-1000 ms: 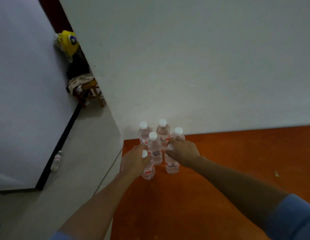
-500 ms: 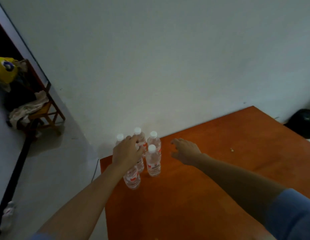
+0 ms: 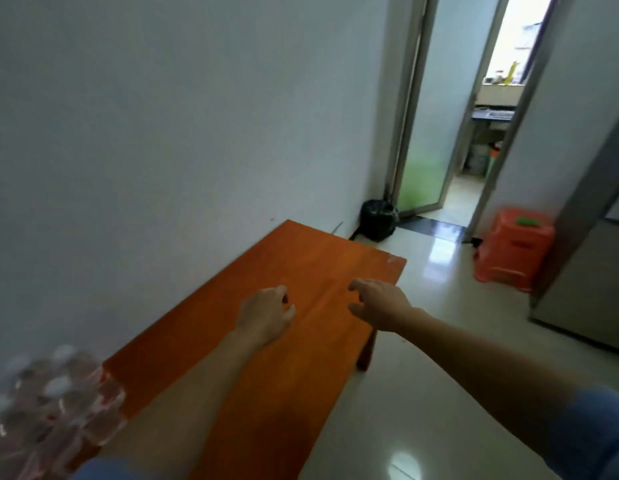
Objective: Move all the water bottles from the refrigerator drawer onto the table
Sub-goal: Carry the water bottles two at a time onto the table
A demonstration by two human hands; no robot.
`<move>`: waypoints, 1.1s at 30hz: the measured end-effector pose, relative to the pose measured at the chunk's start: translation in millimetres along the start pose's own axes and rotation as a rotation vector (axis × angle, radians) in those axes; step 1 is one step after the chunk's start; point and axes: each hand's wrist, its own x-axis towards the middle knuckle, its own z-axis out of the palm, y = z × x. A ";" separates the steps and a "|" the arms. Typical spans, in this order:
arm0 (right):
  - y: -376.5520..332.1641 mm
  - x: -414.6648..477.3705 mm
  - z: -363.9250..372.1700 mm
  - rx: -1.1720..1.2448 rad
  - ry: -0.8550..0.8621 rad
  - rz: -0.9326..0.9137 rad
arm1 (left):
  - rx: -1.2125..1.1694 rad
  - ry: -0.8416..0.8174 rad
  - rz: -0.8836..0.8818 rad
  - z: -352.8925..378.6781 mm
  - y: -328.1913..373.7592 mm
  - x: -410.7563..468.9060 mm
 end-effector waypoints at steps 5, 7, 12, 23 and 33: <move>155.9 -81.9 -34.4 0.004 0.046 0.218 | -0.098 -0.088 0.192 44.3 165.4 27.2; 216.4 -113.7 -42.8 0.021 0.078 0.319 | -0.127 -0.124 0.256 64.0 229.7 35.3; 338.5 -182.5 -62.2 0.068 0.123 0.539 | -0.122 -0.171 0.463 101.1 368.6 51.4; 558.5 -230.8 -90.0 0.074 0.207 0.875 | -0.126 -0.234 0.727 184.5 607.9 166.3; 727.7 -213.8 -145.8 0.071 0.310 1.101 | -0.151 -0.290 1.013 213.1 798.5 302.8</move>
